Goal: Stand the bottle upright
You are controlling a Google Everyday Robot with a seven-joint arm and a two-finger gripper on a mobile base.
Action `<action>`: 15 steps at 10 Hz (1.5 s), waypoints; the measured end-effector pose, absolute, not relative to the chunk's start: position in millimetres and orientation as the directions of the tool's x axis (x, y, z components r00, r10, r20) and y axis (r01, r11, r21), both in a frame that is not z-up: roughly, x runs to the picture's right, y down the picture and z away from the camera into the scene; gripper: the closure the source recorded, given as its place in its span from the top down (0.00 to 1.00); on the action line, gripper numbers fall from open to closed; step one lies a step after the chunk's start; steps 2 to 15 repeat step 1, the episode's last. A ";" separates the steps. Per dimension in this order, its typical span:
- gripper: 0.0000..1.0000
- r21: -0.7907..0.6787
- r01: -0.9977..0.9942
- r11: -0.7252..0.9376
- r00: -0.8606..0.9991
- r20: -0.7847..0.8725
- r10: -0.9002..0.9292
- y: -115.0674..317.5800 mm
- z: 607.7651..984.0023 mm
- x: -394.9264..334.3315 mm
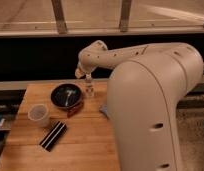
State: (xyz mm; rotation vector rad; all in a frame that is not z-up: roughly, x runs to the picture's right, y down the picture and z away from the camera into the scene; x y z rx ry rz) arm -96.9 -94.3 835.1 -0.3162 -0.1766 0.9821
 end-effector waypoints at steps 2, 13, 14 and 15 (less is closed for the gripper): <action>0.53 -0.353 -0.778 0.520 0.555 0.002 0.832 -93.1 834.1 -98.4; 0.53 -0.353 -0.778 0.520 0.555 0.002 0.832 -93.1 834.1 -98.4; 0.53 -0.353 -0.778 0.520 0.555 0.002 0.832 -93.1 834.1 -98.4; 0.53 -0.353 -0.778 0.520 0.555 0.002 0.832 -93.1 834.1 -98.4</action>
